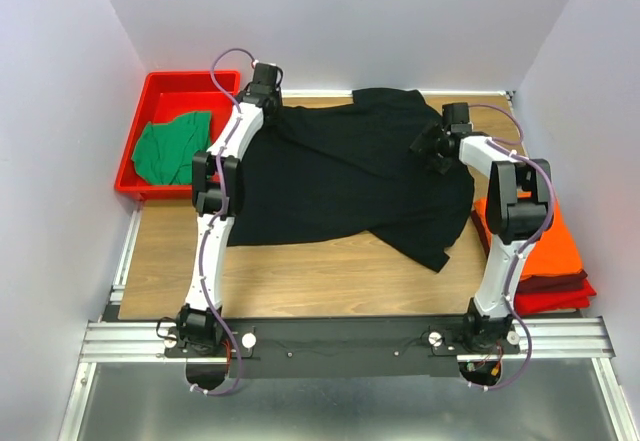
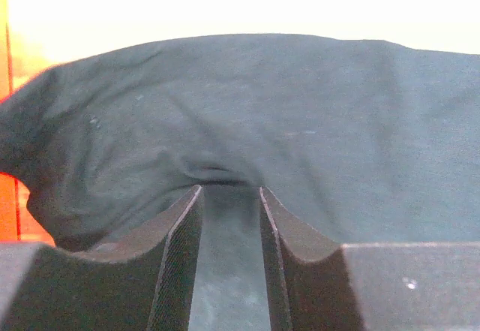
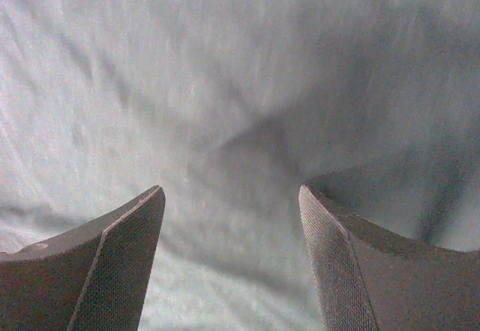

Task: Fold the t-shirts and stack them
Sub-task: Flatten the tshirt out

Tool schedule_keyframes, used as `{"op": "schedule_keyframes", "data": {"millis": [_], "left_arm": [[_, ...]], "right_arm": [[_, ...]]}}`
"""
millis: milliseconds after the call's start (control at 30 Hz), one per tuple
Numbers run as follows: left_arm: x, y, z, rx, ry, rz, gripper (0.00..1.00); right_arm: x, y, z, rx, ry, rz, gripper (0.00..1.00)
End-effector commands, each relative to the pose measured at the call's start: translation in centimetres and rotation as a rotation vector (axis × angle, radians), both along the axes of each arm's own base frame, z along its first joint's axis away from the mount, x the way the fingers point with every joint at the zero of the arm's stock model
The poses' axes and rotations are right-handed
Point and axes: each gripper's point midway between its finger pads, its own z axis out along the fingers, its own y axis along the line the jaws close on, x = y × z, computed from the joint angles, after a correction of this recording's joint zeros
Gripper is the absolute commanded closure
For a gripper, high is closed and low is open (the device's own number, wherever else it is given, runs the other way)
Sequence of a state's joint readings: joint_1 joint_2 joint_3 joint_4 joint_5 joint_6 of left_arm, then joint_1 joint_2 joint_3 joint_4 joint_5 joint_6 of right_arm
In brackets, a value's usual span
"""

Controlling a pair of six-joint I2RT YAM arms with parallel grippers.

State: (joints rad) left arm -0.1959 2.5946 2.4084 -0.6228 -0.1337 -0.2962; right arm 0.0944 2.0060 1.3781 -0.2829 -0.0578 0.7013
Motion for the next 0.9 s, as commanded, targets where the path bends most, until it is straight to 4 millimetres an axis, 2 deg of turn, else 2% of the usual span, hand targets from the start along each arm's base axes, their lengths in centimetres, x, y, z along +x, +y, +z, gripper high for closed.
{"op": "schedule_keyframes", "data": {"millis": [0,100,167,233,300,333,400,433,500,567,600,700,767,800,833,867], "left_arm": [[1.4,-2.3,10.5,-0.123,-0.209,-0.083,0.56],[0.5,-2.2,11.9,-0.146,-0.220,-0.064,0.56],[-0.7,-1.9,11.8,-0.155,-0.205,-0.037,0.57],[-1.7,-1.9,11.2,-0.182,-0.181,-0.010,0.58],[-2.5,-2.0,10.7,-0.213,-0.154,0.011,0.60],[-3.5,-2.2,10.3,-0.227,-0.130,0.003,0.60],[-5.0,-2.9,9.4,-0.264,-0.084,0.002,0.63],[-5.8,-3.4,10.9,-0.288,-0.096,-0.017,0.63],[-6.9,-4.2,12.2,-0.305,-0.113,-0.029,0.64],[-8.7,-4.7,14.5,-0.330,-0.138,-0.051,0.64],[-9.3,-4.7,15.5,-0.341,-0.157,-0.056,0.64],[-12.6,-4.6,18.6,-0.374,-0.208,-0.088,0.64],[-13.9,-4.6,19.4,-0.384,-0.222,-0.103,0.64],[-14.9,-4.5,18.8,-0.386,-0.203,-0.111,0.64],[-15.8,-4.5,20.1,-0.391,-0.227,-0.123,0.64],[-16.4,-4.4,20.4,-0.393,-0.233,-0.127,0.64]], "right_arm": [[1.0,1.6,0.4,0.071,-0.001,0.105,0.21],[2.2,1.8,2.1,0.056,-0.051,0.119,0.21],[3.4,1.2,2.9,0.013,-0.085,0.115,0.21],[5.6,0.9,3.9,-0.039,-0.137,0.118,0.22],[7.4,0.7,3.7,-0.081,-0.157,0.112,0.22],[8.8,0.9,2.7,-0.092,-0.160,0.123,0.23],[10.0,0.8,2.0,-0.106,-0.166,0.123,0.23],[10.9,1.1,0.7,-0.119,-0.160,0.134,0.23],[11.4,0.8,-0.8,-0.146,-0.144,0.127,0.24],[11.9,1.1,-1.4,-0.154,-0.147,0.137,0.24],[11.8,1.2,-2.8,-0.156,-0.126,0.141,0.24],[12.3,0.1,-4.1,-0.203,-0.113,0.112,0.25],[12.4,-0.3,-4.5,-0.228,-0.108,0.097,0.24],[12.6,-0.9,-5.0,-0.257,-0.101,0.076,0.24],[12.7,-1.5,-5.1,-0.273,-0.099,0.060,0.24],[12.8,-1.8,-5.2,-0.288,-0.095,0.046,0.24]]}}
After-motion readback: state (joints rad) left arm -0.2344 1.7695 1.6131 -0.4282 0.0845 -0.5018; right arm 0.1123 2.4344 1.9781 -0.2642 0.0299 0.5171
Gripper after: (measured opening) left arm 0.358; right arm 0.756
